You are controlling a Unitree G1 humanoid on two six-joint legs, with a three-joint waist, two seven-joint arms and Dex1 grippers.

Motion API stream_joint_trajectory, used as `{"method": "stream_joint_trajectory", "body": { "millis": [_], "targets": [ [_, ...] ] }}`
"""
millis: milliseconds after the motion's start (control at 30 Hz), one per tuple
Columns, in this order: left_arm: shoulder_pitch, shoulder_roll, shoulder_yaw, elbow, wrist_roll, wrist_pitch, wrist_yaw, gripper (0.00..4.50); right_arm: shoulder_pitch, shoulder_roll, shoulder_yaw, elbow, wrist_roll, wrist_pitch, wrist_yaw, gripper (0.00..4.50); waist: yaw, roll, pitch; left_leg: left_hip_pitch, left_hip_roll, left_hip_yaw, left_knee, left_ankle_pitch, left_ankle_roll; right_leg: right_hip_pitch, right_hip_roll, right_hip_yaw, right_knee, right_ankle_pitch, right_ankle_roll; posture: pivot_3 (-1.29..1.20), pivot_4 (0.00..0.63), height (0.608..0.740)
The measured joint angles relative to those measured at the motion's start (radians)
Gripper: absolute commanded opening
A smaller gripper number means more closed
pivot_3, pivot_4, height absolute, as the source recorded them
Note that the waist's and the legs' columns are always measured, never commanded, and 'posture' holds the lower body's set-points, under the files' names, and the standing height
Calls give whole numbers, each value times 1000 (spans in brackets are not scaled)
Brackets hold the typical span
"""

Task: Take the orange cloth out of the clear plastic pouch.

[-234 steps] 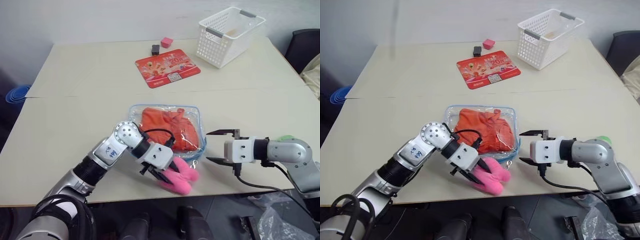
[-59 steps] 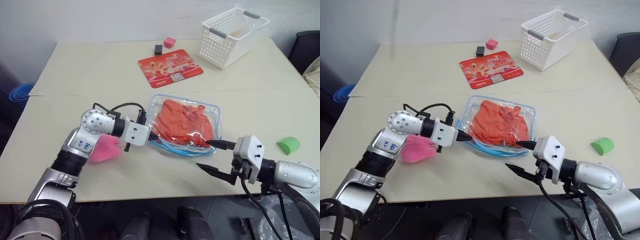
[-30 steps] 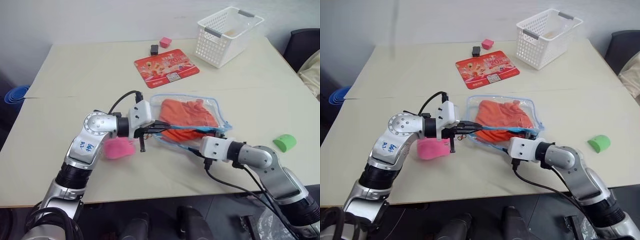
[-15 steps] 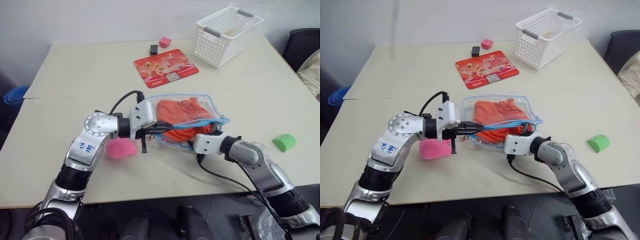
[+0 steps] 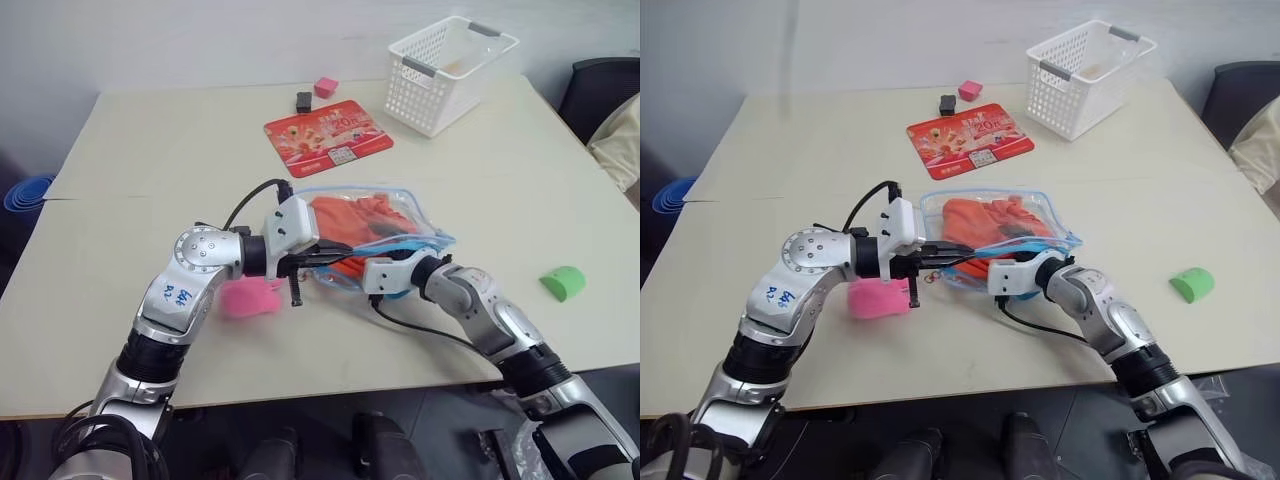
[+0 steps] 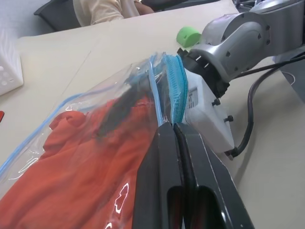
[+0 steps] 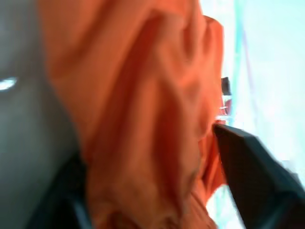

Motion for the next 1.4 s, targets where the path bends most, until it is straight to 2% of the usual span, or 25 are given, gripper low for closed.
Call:
{"method": "stream_joint_trajectory", "body": {
  "millis": [200, 400, 600, 767, 867, 1067, 1233, 1400],
  "targets": [
    [-13, -42, 12, 2, -25, 51, 52, 0, 15, -8, 0, -13, 1, -27, 13, 59, 1, 0, 0, 0, 0, -1, 0, 0, 0, 0, 0, 0, 0, 0, 0, 0, 150, 740],
    [-50, -63, -4, 41, 9, 40, 105, 0, 70, -68, 1, -111, -31, -52, 46, 15, 7, 0, -1, 0, -1, -1, -1, 0, 0, 0, 0, 0, -1, 0, 0, 0, 150, 740],
    [-58, -55, -91, 159, 150, -105, 124, 0, 171, -187, -7, -272, -61, -146, 75, 15, 18, 0, -1, -1, -1, 0, -1, 0, 0, -1, 0, -1, -2, 0, 0, 0, 150, 740],
    [-63, -42, -130, 217, 223, -226, 111, 0, 223, -229, -78, -365, 7, -198, 100, 15, 20, 0, -1, -1, 0, 1, -1, 0, 0, -1, 0, 0, -2, 0, 0, 0, 150, 740],
    [-60, -51, -127, 207, 200, -230, 81, 0, 222, -229, -118, -378, 29, -173, 118, 15, 21, 0, -1, -1, 0, 1, -1, 0, 0, -1, 0, 0, -2, 0, 0, 0, 150, 740],
    [-38, -40, -128, 118, 149, -219, 0, 0, 219, -206, -120, -320, 25, -114, 127, 15, 21, 0, -1, -1, 0, 1, -1, 0, 0, -1, 0, 1, -1, 0, 0, 0, 150, 740],
    [-22, -21, -141, 132, 169, -232, -4, 0, 250, -218, -190, -362, 132, -63, 190, 15, 23, 0, -1, -2, 0, 0, -1, 0, 0, -1, 0, 1, -2, 0, 0, 0, 150, 740],
    [-46, 5, -135, 254, 232, -295, 32, 0, 361, -325, -257, -485, 275, -128, 283, 15, 26, 0, -1, -2, 0, 0, -1, 0, 0, -1, 0, 0, -3, 0, 0, 0, 150, 740]
  ]
}}
